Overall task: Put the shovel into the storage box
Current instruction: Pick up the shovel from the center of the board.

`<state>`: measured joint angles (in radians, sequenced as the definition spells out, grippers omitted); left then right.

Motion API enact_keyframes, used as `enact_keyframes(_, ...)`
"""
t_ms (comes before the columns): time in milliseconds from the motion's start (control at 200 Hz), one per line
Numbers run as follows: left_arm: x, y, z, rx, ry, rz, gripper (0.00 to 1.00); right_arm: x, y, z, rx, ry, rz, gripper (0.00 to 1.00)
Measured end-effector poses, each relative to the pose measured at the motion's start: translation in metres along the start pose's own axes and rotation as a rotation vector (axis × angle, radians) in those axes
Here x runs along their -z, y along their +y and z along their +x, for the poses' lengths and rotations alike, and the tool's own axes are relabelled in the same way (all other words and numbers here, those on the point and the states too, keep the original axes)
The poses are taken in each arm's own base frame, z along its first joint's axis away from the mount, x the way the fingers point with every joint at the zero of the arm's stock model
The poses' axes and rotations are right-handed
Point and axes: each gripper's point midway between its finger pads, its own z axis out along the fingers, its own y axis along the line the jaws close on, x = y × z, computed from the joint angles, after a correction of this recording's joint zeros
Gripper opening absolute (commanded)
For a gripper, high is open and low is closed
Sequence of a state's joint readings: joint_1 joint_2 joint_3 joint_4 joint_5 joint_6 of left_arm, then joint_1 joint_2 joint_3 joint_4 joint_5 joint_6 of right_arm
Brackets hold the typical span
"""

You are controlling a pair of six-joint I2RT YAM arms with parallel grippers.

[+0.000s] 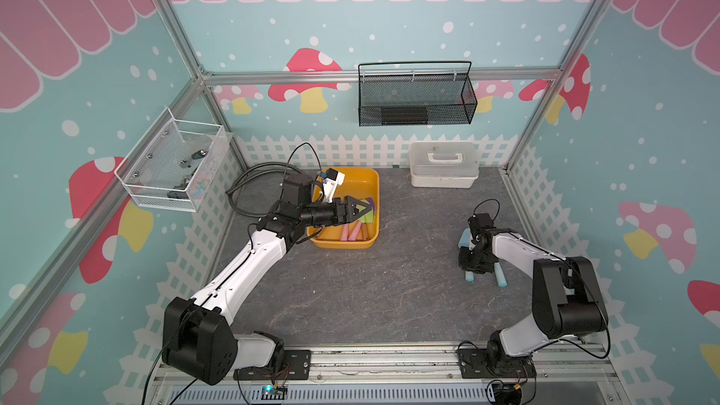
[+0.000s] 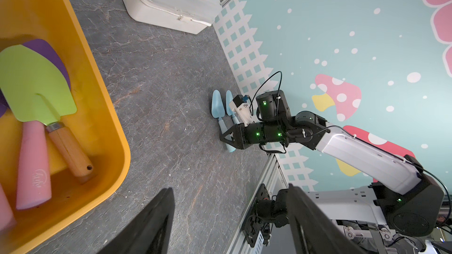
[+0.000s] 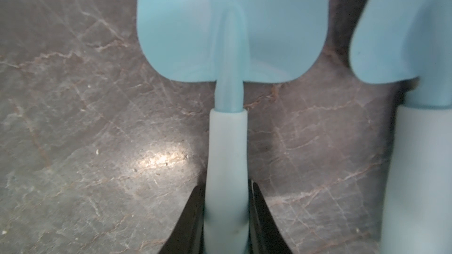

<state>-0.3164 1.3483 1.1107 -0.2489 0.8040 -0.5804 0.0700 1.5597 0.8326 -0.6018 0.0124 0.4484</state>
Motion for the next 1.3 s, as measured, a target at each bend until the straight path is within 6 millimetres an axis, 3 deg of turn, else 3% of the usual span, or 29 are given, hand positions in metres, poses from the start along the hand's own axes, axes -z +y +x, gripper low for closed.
enact_keyframes(155,-0.003,0.004,0.001,0.008,0.007,-0.004,0.76,0.003,0.004,0.002,0.001,0.003,-0.021,0.02)
enact_keyframes(260,-0.008,0.011,0.002,0.022,0.018,-0.011,0.76,0.015,0.009,0.004,0.017,-0.01,-0.041,0.02)
enact_keyframes(485,-0.027,0.022,0.0,0.046,0.054,-0.019,0.77,0.079,0.054,-0.008,0.151,-0.143,-0.111,0.0)
enact_keyframes(605,-0.038,0.016,-0.005,0.034,0.069,-0.005,0.77,0.117,0.084,-0.008,0.237,-0.211,-0.162,0.0)
enact_keyframes(756,-0.054,0.004,-0.003,0.013,0.101,0.021,0.77,0.146,0.111,0.004,0.311,-0.242,-0.212,0.0)
enact_keyframes(916,-0.081,-0.001,0.015,0.009,0.171,0.04,0.76,0.157,0.135,0.027,0.389,-0.23,-0.234,0.0)
enact_keyframes(1086,-0.108,0.011,0.04,0.031,0.244,0.016,0.73,0.165,0.162,0.047,0.466,-0.22,-0.253,0.0)
enact_keyframes(1301,-0.116,0.018,0.045,0.029,0.247,-0.019,0.7,0.164,0.18,0.052,0.501,-0.215,-0.241,0.0)
